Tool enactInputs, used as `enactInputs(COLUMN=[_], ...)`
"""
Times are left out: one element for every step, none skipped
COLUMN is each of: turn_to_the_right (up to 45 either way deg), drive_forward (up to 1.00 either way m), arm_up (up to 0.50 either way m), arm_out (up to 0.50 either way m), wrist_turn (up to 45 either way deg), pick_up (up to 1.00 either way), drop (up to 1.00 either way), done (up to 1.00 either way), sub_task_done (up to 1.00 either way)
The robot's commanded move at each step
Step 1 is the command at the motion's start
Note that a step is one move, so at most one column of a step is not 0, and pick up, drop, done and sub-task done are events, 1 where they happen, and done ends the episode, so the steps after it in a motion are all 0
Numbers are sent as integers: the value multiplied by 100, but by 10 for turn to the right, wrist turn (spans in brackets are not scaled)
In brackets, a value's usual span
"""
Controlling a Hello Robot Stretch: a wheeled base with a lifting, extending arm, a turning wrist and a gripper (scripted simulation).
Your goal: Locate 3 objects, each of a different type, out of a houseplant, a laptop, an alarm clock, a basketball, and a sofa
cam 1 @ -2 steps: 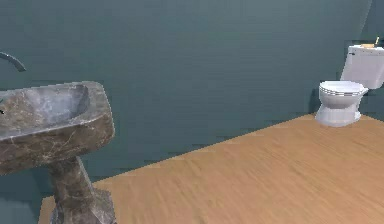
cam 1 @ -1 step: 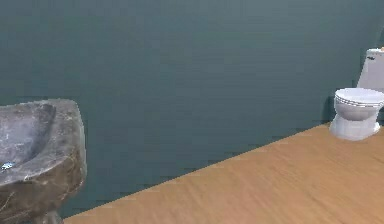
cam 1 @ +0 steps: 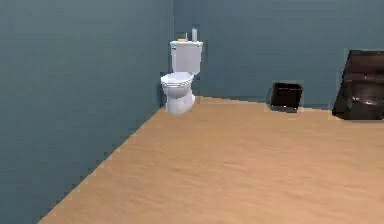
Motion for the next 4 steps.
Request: enactInputs(turn_to_the_right=[390,0,330,0], drive_forward=[0,90,0,100], arm_up=[0,0,0,0], arm_out=[0,0,0,0], wrist_turn=[0,0,0,0], pick_up=[0,0,0,0], drop=[0,0,0,0], done=[0,0,0,0], sub_task_done=[0,0,0,0])
